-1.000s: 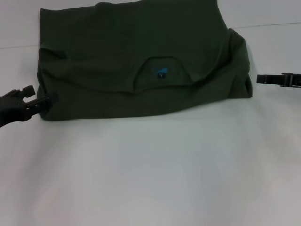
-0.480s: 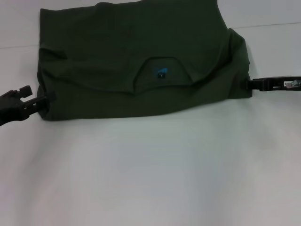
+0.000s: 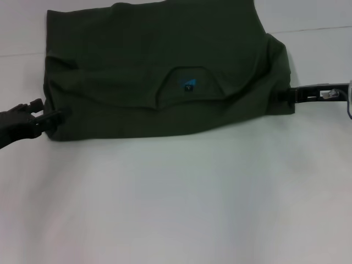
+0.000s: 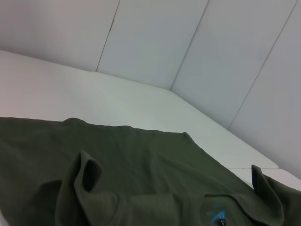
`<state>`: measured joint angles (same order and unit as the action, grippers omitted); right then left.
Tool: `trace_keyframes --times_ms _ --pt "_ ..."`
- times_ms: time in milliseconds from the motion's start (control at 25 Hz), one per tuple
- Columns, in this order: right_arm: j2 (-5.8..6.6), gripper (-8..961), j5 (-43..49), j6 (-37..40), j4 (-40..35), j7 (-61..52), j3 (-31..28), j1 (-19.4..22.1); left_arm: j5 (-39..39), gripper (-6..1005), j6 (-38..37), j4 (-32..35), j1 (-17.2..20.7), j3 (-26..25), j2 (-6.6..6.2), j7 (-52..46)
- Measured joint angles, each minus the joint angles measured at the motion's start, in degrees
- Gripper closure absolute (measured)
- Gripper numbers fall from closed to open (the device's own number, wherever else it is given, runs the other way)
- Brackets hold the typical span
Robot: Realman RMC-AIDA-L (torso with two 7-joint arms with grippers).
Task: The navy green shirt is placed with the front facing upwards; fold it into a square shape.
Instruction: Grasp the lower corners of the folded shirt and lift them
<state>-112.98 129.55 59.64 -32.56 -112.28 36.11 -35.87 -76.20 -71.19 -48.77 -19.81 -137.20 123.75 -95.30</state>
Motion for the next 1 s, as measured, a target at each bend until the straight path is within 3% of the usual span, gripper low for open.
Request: trace_keyframes --times_ms 920,1000 --pt "-0.33 354 -0.13 -4.09 2.24 0.15 0.89 -1.04 -0.29 89 0.94 0.29 -1.21 0.16 0.09 -0.09" --pt "-0.33 423 -0.12 -4.24 2.49 0.08 0.93 -1.14 -0.29 89 1.21 0.29 -1.28 0.21 0.09 -0.14"
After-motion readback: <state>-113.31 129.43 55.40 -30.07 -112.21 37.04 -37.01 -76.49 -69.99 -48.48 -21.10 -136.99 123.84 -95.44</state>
